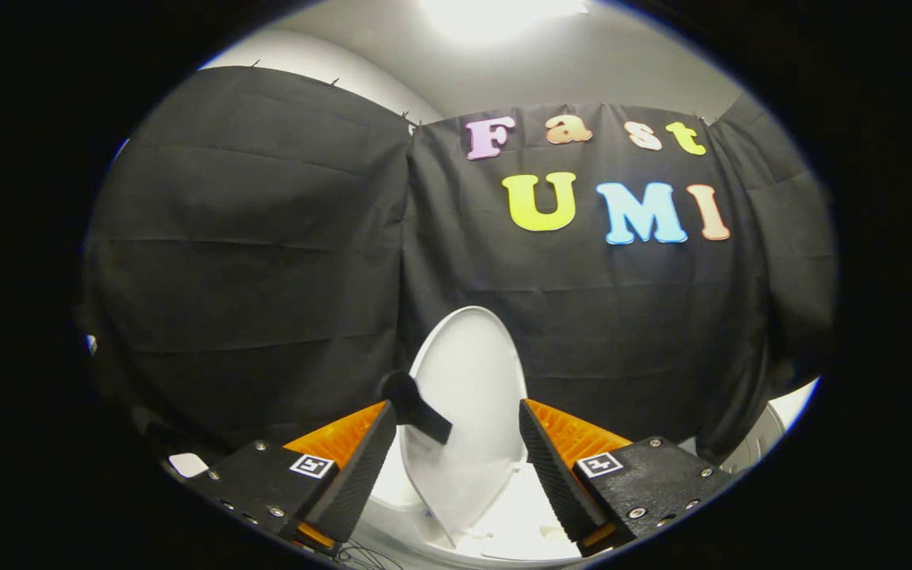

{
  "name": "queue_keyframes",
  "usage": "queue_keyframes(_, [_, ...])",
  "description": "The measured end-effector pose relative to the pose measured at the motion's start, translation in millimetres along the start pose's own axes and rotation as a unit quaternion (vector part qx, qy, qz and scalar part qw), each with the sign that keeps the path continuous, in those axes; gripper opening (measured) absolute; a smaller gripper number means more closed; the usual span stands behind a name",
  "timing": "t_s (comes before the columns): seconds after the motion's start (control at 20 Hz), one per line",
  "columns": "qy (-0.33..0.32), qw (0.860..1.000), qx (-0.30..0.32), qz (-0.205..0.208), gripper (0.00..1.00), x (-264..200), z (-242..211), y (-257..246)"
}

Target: Open the toilet lid.

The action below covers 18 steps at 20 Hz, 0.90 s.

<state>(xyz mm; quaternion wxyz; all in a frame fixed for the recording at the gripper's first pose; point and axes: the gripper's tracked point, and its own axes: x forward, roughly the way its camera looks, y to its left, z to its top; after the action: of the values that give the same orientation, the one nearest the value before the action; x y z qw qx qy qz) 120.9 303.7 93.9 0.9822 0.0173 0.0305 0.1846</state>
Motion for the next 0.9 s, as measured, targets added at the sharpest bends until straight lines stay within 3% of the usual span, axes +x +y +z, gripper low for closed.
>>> queue_keyframes(0.15, [0.002, 1.000, 0.006, -0.015, 0.95, -18.1, -0.1, -15.7])
queue_keyframes(0.5, [-0.007, 0.995, -0.026, -0.095, 0.95, -74.3, 7.7, -93.2])
queue_keyframes(0.9, [-0.004, 0.989, -0.044, -0.144, 0.95, -129.8, -33.1, -139.8])
